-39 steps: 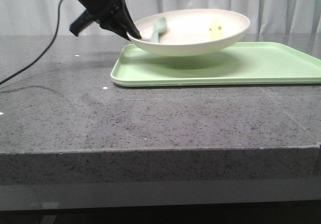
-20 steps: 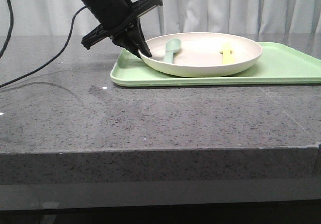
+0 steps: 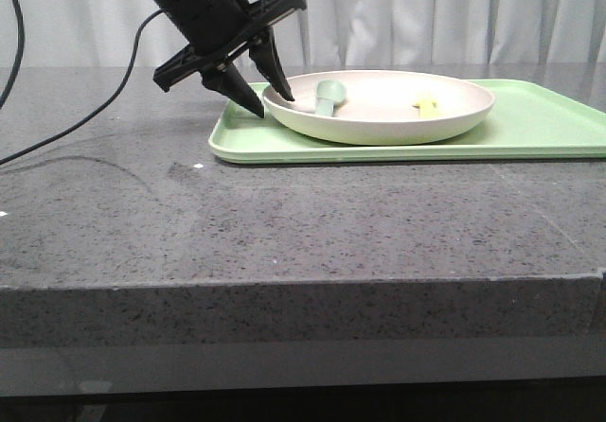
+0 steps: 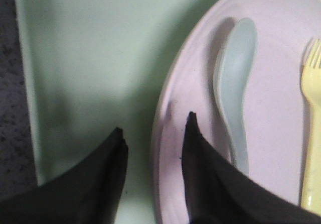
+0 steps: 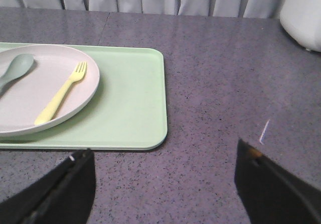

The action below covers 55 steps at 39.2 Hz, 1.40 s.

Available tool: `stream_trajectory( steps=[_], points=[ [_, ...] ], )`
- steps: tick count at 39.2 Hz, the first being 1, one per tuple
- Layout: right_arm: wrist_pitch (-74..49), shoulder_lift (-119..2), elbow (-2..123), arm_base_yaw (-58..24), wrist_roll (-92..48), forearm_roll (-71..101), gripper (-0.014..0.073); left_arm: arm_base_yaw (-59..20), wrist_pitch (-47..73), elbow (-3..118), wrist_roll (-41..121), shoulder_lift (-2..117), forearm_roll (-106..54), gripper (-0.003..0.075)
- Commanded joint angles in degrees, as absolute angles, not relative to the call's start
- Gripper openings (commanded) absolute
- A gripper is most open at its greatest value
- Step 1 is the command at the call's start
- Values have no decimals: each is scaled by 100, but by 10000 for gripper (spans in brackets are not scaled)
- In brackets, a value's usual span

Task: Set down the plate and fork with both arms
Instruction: 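Open the left gripper and raise it away from the plate, then move the right gripper above the yellow fork on the plate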

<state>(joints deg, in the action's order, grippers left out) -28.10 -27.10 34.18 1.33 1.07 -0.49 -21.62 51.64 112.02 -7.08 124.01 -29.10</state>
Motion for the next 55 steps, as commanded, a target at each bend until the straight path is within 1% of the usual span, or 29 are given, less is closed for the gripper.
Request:
stream_trajectory(
  steps=[1,9,18,25,39,49,55],
  points=[
    [-2341,-2776,3610,136,86,-106,592,-2219,5083,11392,-512,11837,-3109,309],
    [-2363,-2806,3610,136,86,-106,592,-2219,5479,11392,47,11137,-2950,307],
    [-2369,-2806,3610,136,86,-106,592,-2219,5598,10992,216,10074,-2149,307],
    [-2369,-2806,3610,136,86,-106,592,-2158,5458,10019,346,9187,-1743,306],
    [-2364,-2806,3610,136,86,-52,592,-1738,5020,7680,931,7371,-1723,306],
    [-2426,-2814,3636,136,86,692,591,-1063,5158,6647,1159,6641,-1723,306],
    [-2779,-3020,3776,136,81,833,591,-935,5313,6213,1526,6188,-2010,306]
  ],
)
